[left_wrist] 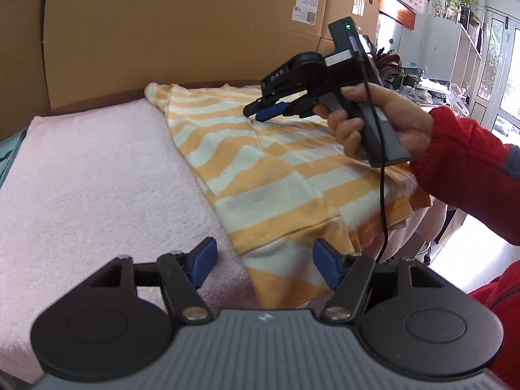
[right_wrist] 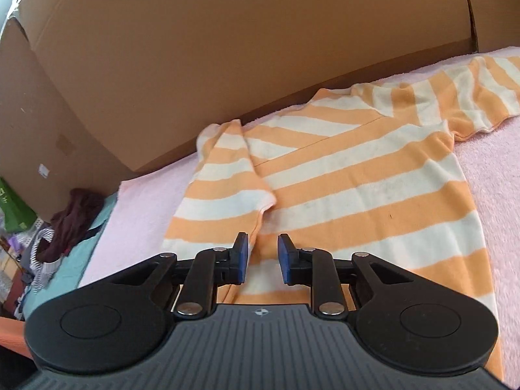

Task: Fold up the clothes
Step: 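Move both open grippers to the shirt's folded hem edge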

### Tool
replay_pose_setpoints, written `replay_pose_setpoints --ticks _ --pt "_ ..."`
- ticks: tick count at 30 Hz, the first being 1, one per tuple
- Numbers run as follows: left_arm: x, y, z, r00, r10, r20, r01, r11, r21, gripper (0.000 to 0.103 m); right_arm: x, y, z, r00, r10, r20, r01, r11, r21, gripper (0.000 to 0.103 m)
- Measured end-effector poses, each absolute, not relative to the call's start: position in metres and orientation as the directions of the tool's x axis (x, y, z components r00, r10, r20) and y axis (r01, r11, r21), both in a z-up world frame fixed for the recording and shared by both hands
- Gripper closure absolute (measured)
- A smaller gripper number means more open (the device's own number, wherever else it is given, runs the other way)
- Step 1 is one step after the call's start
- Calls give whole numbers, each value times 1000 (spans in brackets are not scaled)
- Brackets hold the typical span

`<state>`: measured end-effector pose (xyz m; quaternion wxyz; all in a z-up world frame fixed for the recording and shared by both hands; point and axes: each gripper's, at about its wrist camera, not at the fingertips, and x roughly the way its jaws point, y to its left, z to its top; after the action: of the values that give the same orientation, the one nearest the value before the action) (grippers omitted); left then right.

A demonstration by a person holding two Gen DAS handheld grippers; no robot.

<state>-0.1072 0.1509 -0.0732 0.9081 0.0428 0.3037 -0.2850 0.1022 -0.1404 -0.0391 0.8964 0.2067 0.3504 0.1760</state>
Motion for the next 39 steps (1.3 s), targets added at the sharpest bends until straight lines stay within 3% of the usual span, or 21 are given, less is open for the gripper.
replay_pose_setpoints --ticks 2,4,5,13,16,18,20,25,29,31,34,37,39 --pt "-106 153 -73 649 -496 -578 543 833 -105 35 107 -137 -40 692 467 -550 -183 851 492 80" --pt "-106 155 -73 645 -502 -576 544 831 -115 35 110 -134 -38 686 480 -546 -203 848 490 96" --pt "-106 156 -73 642 -507 -576 545 829 -122 35 111 -133 -36 680 490 -545 -218 845 488 99" --pt "-107 150 -71 620 -552 -558 581 801 -147 35 138 -134 -13 750 426 -507 -215 881 422 99" --pt "-108 146 -73 617 -546 -567 580 802 -141 35 146 -132 -27 701 446 -557 -227 880 418 92" --pt "-108 147 -73 613 -555 -562 580 799 -156 34 135 -138 -31 692 445 -568 -221 880 421 72" --pt "-108 146 -72 607 -563 -561 582 796 -170 34 118 -147 -31 704 438 -560 -209 880 426 63" --pt "-107 149 -69 601 -564 -566 589 791 -163 41 50 -166 -29 615 601 -510 -329 784 527 67" --pt "-108 151 -68 595 -567 -569 588 791 -173 44 -14 -162 -29 521 683 -512 -467 731 498 67" --pt "-108 151 -68 598 -560 -574 584 794 -168 49 -38 -157 -30 483 704 -520 -516 709 481 67" --pt "-105 152 -70 606 -551 -574 561 807 -181 74 -64 -148 -32 429 736 -525 -575 670 470 68" --pt "-104 154 -68 612 -540 -578 547 816 -184 81 -75 -136 -34 420 740 -526 -612 658 439 70" --pt "-107 155 -66 617 -532 -580 546 820 -172 84 -76 -130 -33 439 718 -540 -620 677 396 87"
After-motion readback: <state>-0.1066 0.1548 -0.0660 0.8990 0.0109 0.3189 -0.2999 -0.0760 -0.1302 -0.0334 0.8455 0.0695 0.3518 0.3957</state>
